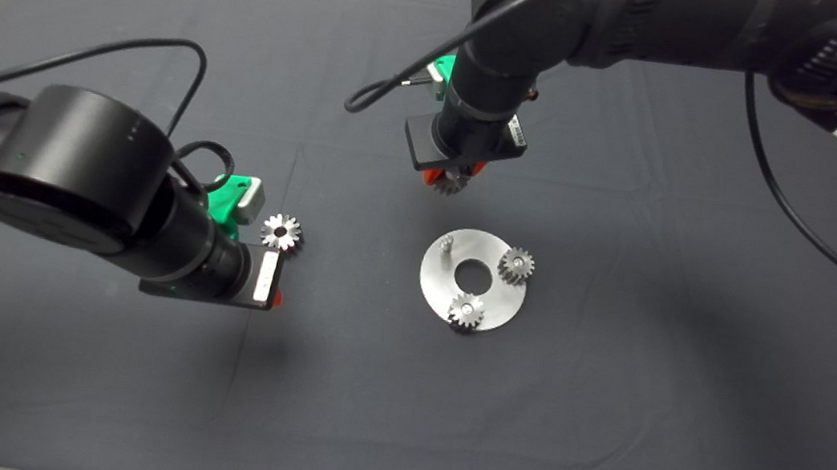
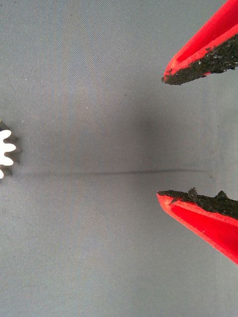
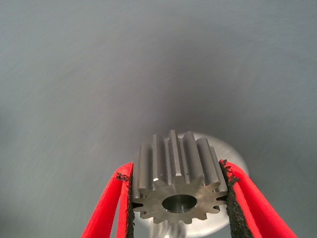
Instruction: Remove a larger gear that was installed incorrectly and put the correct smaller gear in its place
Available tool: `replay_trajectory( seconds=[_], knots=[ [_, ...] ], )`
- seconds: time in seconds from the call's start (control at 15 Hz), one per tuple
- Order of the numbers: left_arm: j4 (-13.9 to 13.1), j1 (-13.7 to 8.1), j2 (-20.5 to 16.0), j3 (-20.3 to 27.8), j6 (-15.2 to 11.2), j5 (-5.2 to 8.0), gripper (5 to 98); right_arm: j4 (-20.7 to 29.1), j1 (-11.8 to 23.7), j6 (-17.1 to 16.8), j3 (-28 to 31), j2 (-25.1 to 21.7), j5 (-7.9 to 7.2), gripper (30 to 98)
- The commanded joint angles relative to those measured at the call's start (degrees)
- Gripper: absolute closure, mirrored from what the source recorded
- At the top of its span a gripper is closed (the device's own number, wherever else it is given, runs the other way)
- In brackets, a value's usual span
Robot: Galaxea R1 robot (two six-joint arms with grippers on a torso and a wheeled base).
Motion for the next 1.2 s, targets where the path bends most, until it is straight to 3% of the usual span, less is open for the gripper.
replay_trajectory(
  seconds=[0.0,0.2,0.47,0.73,1.13],
  knots=[
    [0.4,-0.8,1.0,0.2,0.1,4.75,49.9,4.4,0.8,-3.6,-8.6,0.6,-4.11,92.8],
    [0.4,-0.8,1.1,-0.4,0.1,4.66,49.9,5.5,0.8,-4.1,-9.6,0.9,-3.93,92.9],
    [0.4,-0.8,1.5,-0.6,0.1,4.7,49.9,10.6,0.0,-4.1,-9.7,0.9,-1.1,92.8],
    [0.3,-0.7,1.5,-0.6,0.1,4.74,49.9,14.3,-2.7,-4.2,-12.1,0.9,-0.95,92.7],
    [0.4,-0.6,1.7,-0.4,0.1,4.75,49.9,14.5,-4.7,-4.7,-11.8,1.0,0.2,92.8]
  ],
)
